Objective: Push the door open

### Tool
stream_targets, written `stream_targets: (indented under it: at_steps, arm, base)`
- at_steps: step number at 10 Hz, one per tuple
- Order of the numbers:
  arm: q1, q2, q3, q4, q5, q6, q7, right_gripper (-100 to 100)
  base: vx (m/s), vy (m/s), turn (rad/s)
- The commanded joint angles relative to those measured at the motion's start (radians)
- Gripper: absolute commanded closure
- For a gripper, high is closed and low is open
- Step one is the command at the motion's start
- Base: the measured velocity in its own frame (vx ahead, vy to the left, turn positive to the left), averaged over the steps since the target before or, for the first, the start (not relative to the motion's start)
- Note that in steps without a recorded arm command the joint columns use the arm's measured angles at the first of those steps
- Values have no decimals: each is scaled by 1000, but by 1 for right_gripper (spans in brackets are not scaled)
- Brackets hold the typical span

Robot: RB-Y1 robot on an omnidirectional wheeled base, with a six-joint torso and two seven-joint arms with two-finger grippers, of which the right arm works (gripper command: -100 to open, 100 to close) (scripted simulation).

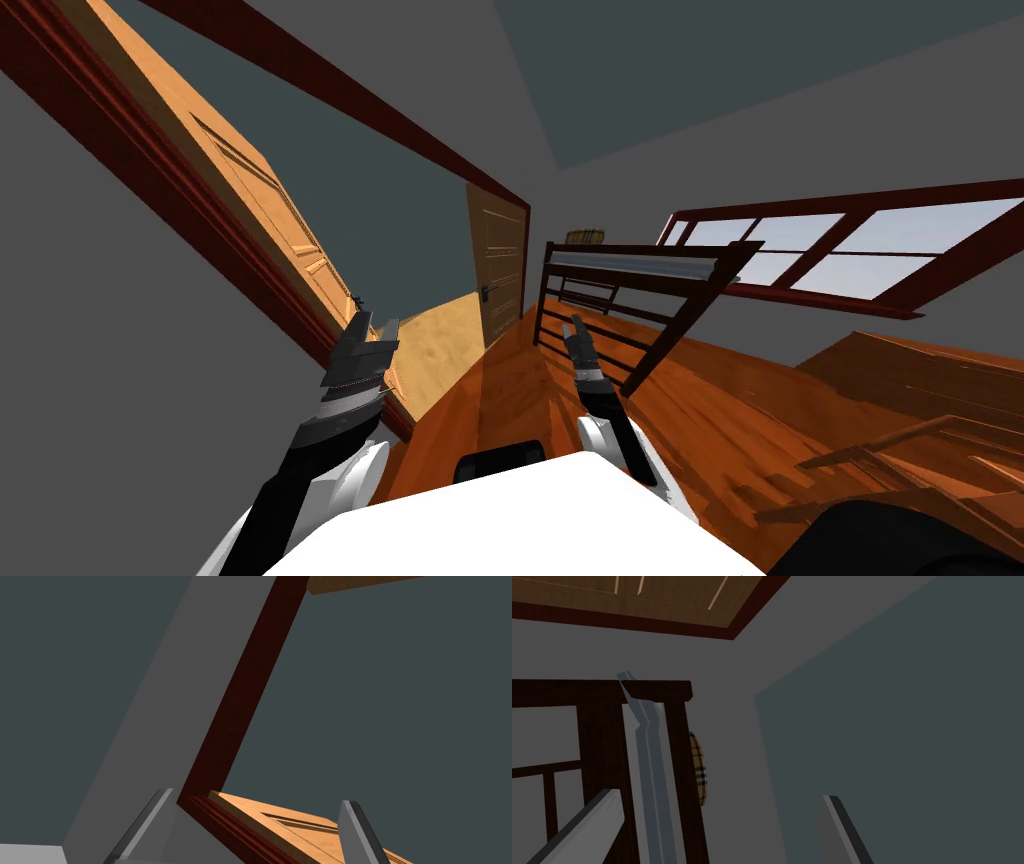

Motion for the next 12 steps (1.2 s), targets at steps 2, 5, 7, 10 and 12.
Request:
stream_targets:
  at_steps: [2,5,7,10,12]
  arm:
    - [0,-9,33,23,28,2,-19,-100]
    - [-2,-24,81,62,69,4,-49,-100]
    - [-3,-33,115,90,98,5,-70,-100]
    - [-4,-43,158,126,135,7,-98,-100]
    - [-5,-50,189,151,162,8,-118,-100]
  base:
    - [237,-38,42]
    - [246,-36,53]
    - [243,-43,54]
    - [201,-47,50]
    - [201,-62,53]
